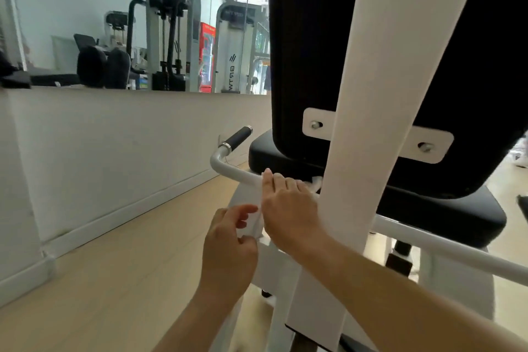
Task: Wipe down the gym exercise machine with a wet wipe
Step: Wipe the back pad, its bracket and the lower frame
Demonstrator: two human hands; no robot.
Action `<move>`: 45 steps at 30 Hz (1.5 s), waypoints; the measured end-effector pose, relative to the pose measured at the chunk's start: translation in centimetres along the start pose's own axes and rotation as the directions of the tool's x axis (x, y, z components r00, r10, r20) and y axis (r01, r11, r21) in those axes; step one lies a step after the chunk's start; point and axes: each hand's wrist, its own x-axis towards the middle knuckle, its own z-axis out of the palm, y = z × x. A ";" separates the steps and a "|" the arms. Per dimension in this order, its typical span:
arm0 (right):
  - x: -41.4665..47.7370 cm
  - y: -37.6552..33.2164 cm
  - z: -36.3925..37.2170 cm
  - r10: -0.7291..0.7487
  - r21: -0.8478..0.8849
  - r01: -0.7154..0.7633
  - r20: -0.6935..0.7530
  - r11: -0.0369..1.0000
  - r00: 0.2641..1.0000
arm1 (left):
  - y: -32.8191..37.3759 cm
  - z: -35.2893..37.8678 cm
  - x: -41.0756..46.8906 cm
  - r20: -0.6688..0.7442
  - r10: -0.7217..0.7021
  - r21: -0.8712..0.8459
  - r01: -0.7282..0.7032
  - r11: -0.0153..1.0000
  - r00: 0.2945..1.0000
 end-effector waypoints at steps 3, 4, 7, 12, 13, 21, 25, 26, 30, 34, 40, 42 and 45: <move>-1.9 0.3 0.5 0.027 0.006 -0.027 -0.006 1.000 1.000 | 0.0 -0.3 2.4 -0.016 0.076 -0.005 -0.076 0.997 0.997; -2.6 0.4 0.7 0.048 0.000 -0.048 -0.011 0.999 0.999 | 0.0 -0.3 3.4 -0.013 0.115 0.005 -0.115 0.993 0.993; -3.3 -0.7 1.3 0.085 0.006 -0.085 -0.043 0.996 0.995 | -0.2 0.1 6.9 0.041 0.243 0.105 -0.246 0.964 0.969; 3.4 -4.6 1.9 -0.226 0.033 0.228 -0.057 0.973 0.973 | -2.8 -1.6 11.3 0.080 0.236 0.184 -0.247 0.951 0.968; 5.3 -5.1 1.9 -0.264 0.034 0.265 -0.028 0.964 0.964 | -3.4 -2.4 12.0 0.059 0.206 0.182 -0.213 0.960 0.977; 12.0 -8.3 1.6 -0.041 0.020 0.040 0.095 0.999 0.995 | -6.2 -4.9 15.1 0.177 0.124 0.247 -0.166 0.955 0.976; 9.3 -6.8 1.4 -0.074 -0.033 0.072 -0.063 0.997 0.995 | -5.4 -4.3 13.5 0.277 0.175 0.211 -0.237 0.948 0.945; 8.0 -5.7 1.3 -0.074 -0.051 0.070 -0.086 0.996 0.994 | -5.0 -3.9 12.5 0.315 0.208 0.206 -0.281 0.937 0.926; 3.3 -1.0 1.4 -0.093 -0.161 0.070 -0.142 0.984 0.986 | -3.2 -1.0 8.0 0.355 0.294 0.173 -0.372 0.912 0.887; -0.6 3.1 0.6 -0.142 -0.308 0.106 -0.097 0.945 0.985 | -0.8 1.4 3.7 0.291 0.327 0.067 -0.360 0.931 0.899; -5.8 6.2 -1.6 -0.433 -0.442 0.474 0.198 0.761 0.879 | 1.4 2.1 -1.0 0.209 0.308 0.017 -0.319 0.948 0.928; -8.7 8.2 -1.3 -0.521 -0.515 0.560 0.234 0.649 0.821 | 1.9 2.4 -1.9 0.212 0.303 0.041 -0.319 0.947 0.929; -11.1 10.2 -1.6 -0.548 -0.449 0.583 0.220 0.677 0.807 | 3.0 3.5 -3.2 0.323 0.323 0.055 -0.359 0.932 0.889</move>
